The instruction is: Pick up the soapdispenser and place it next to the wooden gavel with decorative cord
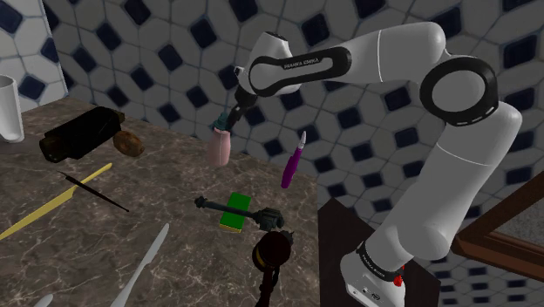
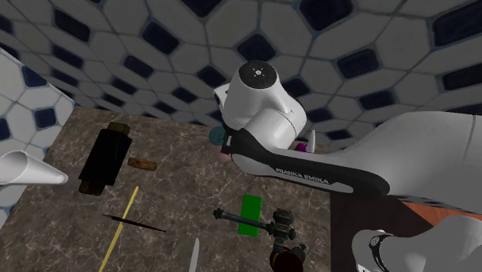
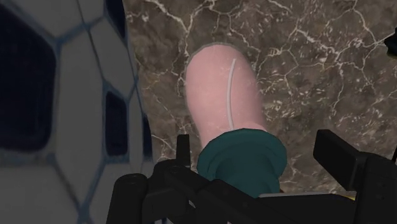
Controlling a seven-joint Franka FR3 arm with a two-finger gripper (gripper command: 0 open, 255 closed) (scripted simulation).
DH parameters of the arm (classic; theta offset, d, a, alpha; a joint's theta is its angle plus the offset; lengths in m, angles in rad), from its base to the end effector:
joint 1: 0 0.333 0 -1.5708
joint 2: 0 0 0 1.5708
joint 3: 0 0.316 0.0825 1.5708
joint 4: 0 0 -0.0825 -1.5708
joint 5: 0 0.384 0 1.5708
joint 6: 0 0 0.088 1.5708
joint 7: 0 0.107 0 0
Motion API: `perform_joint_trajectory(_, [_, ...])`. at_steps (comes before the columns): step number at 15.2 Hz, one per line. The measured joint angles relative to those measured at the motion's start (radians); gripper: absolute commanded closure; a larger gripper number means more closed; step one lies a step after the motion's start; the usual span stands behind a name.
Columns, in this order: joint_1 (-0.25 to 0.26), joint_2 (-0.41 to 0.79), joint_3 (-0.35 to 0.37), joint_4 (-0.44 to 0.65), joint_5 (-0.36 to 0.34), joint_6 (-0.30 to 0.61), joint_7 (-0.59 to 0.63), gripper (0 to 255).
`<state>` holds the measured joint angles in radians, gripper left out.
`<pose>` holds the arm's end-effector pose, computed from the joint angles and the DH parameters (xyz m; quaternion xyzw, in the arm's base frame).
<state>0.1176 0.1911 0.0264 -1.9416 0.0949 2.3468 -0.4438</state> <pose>0.6122 0.0895 0.4070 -0.9591 -0.2590 -0.1114 0.0233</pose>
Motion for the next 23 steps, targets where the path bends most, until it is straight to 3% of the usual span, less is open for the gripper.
perform_joint_trajectory(12, [0.004,0.070,0.003,0.005,0.001,0.067,-0.003,0])
perform_joint_trajectory(13, [0.004,0.070,0.003,0.005,0.001,0.067,-0.003,255])
perform_joint_trajectory(23, [0.004,0.070,0.003,0.005,0.001,0.067,-0.003,255])
